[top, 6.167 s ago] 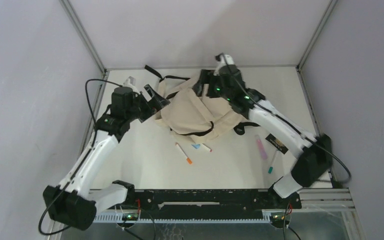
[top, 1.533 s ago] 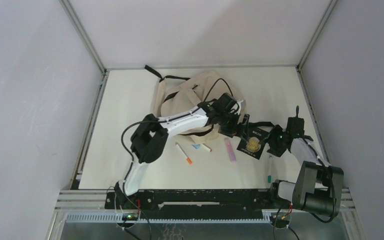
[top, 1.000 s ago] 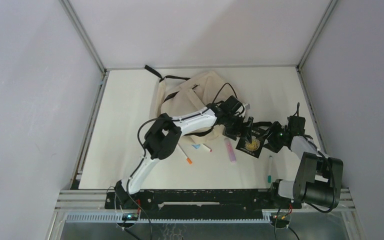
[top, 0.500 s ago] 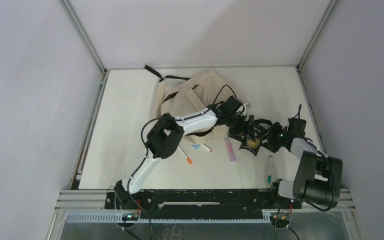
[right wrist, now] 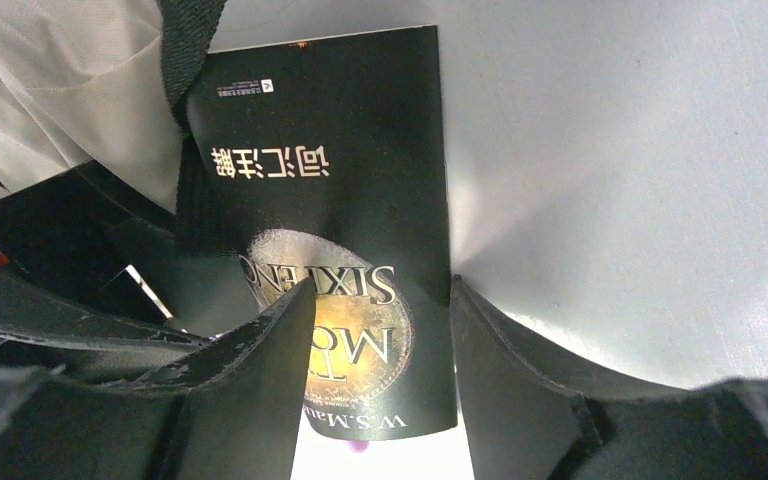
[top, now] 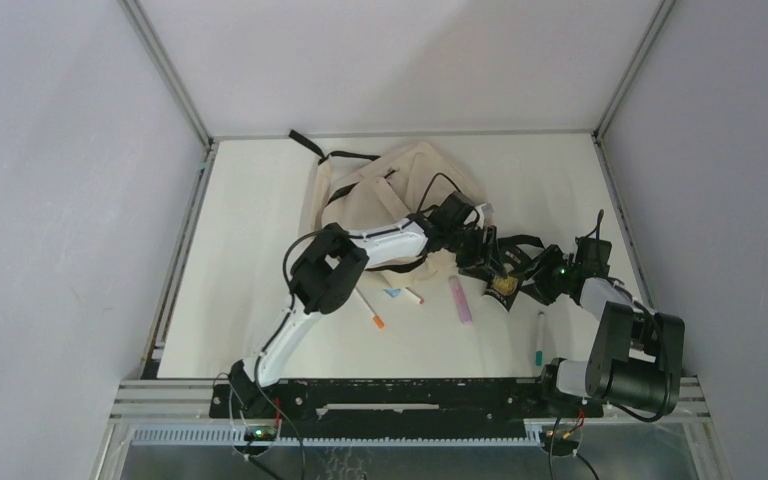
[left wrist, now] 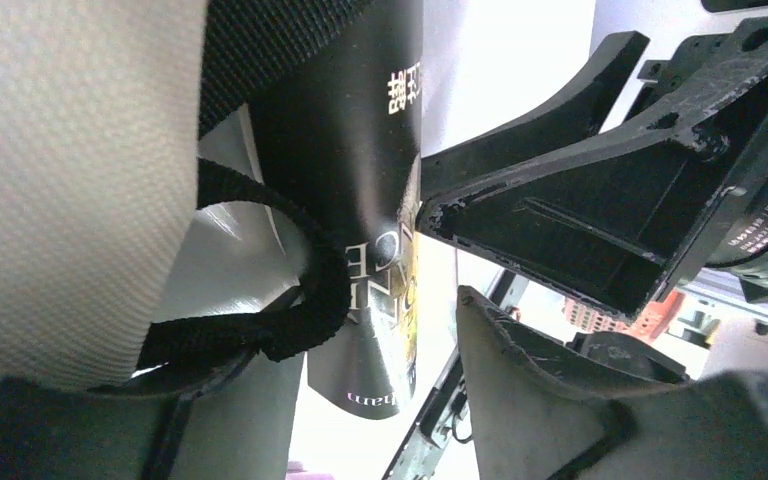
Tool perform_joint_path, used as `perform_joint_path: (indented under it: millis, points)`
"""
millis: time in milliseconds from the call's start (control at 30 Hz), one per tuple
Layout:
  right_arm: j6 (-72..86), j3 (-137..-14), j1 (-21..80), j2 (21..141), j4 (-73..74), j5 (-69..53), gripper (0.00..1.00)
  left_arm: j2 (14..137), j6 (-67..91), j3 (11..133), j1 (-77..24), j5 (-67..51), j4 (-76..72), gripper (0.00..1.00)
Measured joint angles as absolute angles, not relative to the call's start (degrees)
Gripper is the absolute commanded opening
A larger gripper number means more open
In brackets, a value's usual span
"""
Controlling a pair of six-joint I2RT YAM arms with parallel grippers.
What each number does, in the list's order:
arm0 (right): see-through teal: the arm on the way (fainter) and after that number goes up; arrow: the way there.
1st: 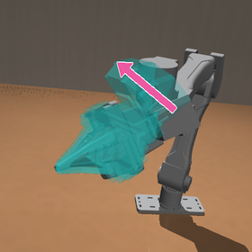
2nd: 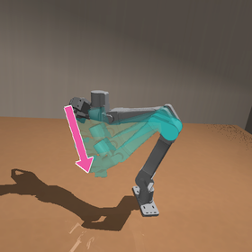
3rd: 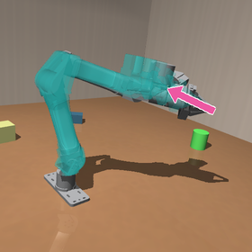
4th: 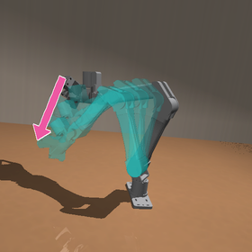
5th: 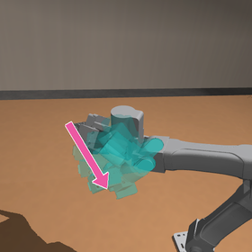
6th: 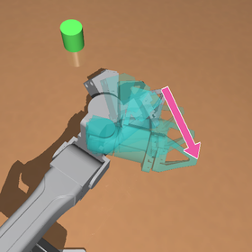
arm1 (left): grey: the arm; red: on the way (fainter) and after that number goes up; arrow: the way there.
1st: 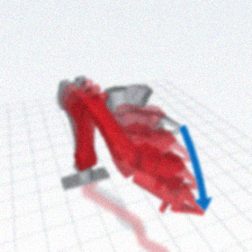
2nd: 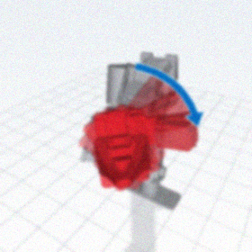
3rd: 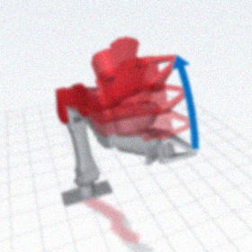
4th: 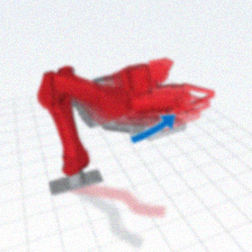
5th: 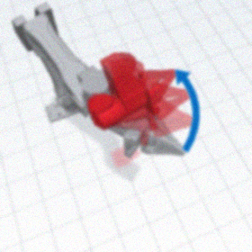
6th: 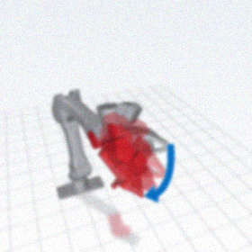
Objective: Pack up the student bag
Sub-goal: Pick up the book from the center of the board.
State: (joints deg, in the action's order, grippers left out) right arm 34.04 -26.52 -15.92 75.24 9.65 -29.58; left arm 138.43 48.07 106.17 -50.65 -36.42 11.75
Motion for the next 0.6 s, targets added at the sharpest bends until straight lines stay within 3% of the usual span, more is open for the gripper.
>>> perform_joint_path:
  millis: [367, 600]
  points:
    - [35.57, -26.24, -15.94, 74.78, 9.47, -31.33, 0.73, 132.68, 57.01, 92.33, -49.67, -40.77, -6.2, 0.71]
    - [36.34, -25.96, -15.94, 74.7, 9.19, -32.62, 0.74, 129.58, 62.26, 89.76, -48.73, -43.42, -17.04, 0.72]
